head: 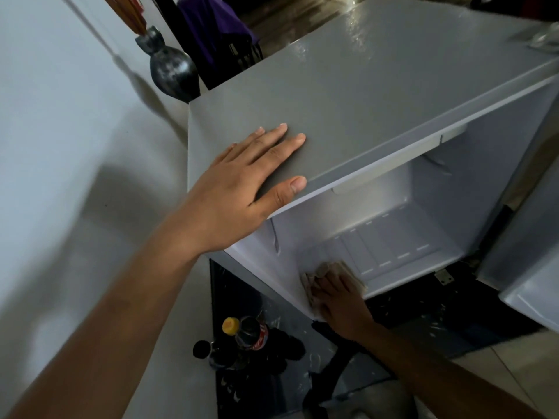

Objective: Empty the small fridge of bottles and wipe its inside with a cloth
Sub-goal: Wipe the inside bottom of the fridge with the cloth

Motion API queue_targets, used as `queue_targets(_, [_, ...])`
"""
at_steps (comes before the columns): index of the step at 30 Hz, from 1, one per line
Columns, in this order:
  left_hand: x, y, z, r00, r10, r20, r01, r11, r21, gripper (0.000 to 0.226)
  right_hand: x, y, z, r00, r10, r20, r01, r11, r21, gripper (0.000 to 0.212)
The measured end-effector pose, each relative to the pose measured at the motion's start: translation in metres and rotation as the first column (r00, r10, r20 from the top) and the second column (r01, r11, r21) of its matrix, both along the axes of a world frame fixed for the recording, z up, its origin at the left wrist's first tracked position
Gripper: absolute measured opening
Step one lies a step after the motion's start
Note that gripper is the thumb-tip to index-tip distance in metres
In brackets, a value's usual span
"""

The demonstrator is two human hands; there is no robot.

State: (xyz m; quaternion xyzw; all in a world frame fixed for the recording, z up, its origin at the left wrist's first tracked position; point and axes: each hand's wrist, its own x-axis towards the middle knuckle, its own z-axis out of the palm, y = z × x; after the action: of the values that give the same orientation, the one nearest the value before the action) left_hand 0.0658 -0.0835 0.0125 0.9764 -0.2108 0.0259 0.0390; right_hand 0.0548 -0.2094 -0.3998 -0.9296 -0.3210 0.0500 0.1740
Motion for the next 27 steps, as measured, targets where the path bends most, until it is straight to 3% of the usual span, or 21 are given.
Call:
queue_targets(4, [0.000, -0.001, 0.000, 1.000, -0.002, 0.005, 0.002, 1.000, 0.003, 0.067, -0.005, -0.020, 0.003, 0.997, 0.066, 0.026, -0.066, 0.998, -0.008, 0.046])
queue_targets(9, [-0.001, -0.002, 0.000, 1.000, -0.005, 0.010, 0.005, 1.000, 0.005, 0.067, 0.030, -0.008, -0.005, 0.988, 0.010, -0.154, -0.037, 0.984, -0.172, 0.052])
queue_targets(15, [0.000, -0.001, -0.001, 1.000, -0.001, 0.007, 0.001, 1.000, -0.014, 0.065, 0.061, 0.027, -0.014, 0.993, -0.072, -0.096, 0.054, 0.983, -0.174, 0.063])
queue_targets(21, [0.002, 0.000, -0.001, 1.000, -0.002, 0.012, 0.003, 1.000, -0.022, 0.067, 0.049, 0.023, -0.010, 0.993, -0.082, -0.080, 0.075, 0.993, -0.093, 0.057])
queue_targets(27, [0.003, 0.002, -0.002, 1.000, -0.010, 0.022, 0.011, 0.999, -0.044, 0.065, -0.004, 0.003, -0.019, 0.997, -0.062, -0.036, 0.066, 0.991, 0.113, 0.039])
